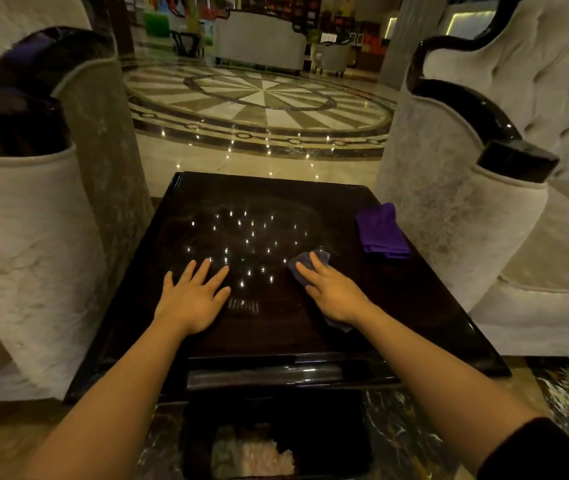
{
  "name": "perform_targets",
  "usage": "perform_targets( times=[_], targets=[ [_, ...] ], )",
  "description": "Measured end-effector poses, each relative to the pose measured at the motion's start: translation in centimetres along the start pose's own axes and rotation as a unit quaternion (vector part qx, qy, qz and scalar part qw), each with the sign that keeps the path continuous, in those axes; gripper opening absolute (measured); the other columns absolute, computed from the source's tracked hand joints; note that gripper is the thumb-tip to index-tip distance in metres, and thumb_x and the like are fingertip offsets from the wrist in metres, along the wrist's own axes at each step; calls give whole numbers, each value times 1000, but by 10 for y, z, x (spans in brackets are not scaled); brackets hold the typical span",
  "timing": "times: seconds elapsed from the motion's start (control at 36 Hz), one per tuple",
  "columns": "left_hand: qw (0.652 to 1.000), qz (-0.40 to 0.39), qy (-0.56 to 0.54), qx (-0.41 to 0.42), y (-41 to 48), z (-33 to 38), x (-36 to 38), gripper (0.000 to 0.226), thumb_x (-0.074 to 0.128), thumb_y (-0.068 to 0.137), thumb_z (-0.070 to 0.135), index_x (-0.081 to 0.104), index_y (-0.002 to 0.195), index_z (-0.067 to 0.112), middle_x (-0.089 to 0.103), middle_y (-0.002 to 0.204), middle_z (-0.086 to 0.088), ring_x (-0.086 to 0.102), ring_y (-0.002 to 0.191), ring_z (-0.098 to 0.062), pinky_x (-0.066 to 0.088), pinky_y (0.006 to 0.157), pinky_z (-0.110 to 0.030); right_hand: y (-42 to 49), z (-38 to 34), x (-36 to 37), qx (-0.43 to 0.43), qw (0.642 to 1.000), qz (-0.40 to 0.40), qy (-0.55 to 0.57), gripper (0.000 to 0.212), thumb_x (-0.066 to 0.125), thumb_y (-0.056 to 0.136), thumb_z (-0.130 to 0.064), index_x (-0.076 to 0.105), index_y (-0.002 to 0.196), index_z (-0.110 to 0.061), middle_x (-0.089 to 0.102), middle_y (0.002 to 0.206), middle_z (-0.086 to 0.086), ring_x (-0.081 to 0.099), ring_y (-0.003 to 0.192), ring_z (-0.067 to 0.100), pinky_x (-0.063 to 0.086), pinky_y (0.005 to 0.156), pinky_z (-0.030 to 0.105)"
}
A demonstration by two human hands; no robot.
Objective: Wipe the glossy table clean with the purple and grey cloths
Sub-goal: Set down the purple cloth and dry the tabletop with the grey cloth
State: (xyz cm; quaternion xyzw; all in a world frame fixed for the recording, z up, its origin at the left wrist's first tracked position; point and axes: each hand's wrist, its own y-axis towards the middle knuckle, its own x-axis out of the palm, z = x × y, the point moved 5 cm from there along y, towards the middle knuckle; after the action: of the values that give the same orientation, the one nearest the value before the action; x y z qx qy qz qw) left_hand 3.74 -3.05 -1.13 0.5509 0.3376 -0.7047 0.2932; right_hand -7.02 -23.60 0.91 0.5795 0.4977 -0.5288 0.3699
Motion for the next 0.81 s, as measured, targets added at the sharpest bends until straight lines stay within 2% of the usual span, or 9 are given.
perform_targets(
  times=[0.14, 0.31, 0.61, 0.67, 0.72, 0.75, 0.81],
  targets=[
    [1000, -1, 0, -6, 0, 0, 1, 53, 14, 94, 51, 0, 144, 38, -6, 157, 0, -9, 144, -22, -4, 114, -52, -26, -46, 6, -98, 995, -13, 7, 50, 35, 98, -24, 16, 144, -24, 0, 157, 7, 4, 143, 29, 20, 114, 42],
    [1000, 1, 4, -8, 2, 0, 1, 53, 16, 94, 50, 0, 144, 38, -6, 157, 0, -9, 144, -22, -3, 114, -52, -67, -88, 17, -184, 983, -18, 0, 49, 36, 97, -24, 18, 143, -26, 3, 157, 3, 4, 143, 28, 22, 116, 42],
    [1000, 5, 6, -8, 4, -1, 3, 53, 16, 94, 50, 0, 144, 38, -5, 157, 0, -9, 144, -21, -3, 114, -51, -115, -116, 15, -305, 951, -31, 49, 50, 40, 92, -8, 30, 140, -19, 15, 155, 9, 14, 142, 31, 27, 113, 48],
    [1000, 6, 10, -7, 4, -2, 3, 53, 15, 94, 50, 0, 144, 38, -5, 157, 0, -9, 144, -21, -3, 114, -51, -116, -113, 3, -316, 947, 7, 65, 48, 46, 87, -4, 42, 134, -12, 31, 148, 17, 32, 135, 37, 36, 107, 52],
    [1000, 5, 8, -6, 4, -3, 4, 53, 16, 94, 50, 0, 144, 38, -6, 157, -1, -9, 144, -21, -3, 114, -51, -109, -102, -12, -308, 945, 90, 62, 44, 49, 78, 0, 57, 121, -6, 51, 131, 24, 54, 115, 44, 51, 88, 56],
    [1000, 5, 7, -7, 4, -3, 3, 53, 16, 94, 49, 0, 144, 38, -6, 157, -1, -9, 144, -21, -3, 115, -51, -102, -95, -22, -297, 944, 128, 57, 42, 49, 75, 0, 61, 116, -4, 56, 125, 25, 58, 108, 44, 53, 82, 56],
    [1000, 4, 7, -8, 4, -3, 3, 53, 15, 94, 50, -1, 143, 38, -6, 157, 0, -9, 144, -21, -4, 115, -50, -83, -80, -43, -268, 948, 163, 61, 41, 47, 77, 0, 60, 116, -3, 54, 127, 27, 56, 111, 46, 50, 88, 57]
  ],
)
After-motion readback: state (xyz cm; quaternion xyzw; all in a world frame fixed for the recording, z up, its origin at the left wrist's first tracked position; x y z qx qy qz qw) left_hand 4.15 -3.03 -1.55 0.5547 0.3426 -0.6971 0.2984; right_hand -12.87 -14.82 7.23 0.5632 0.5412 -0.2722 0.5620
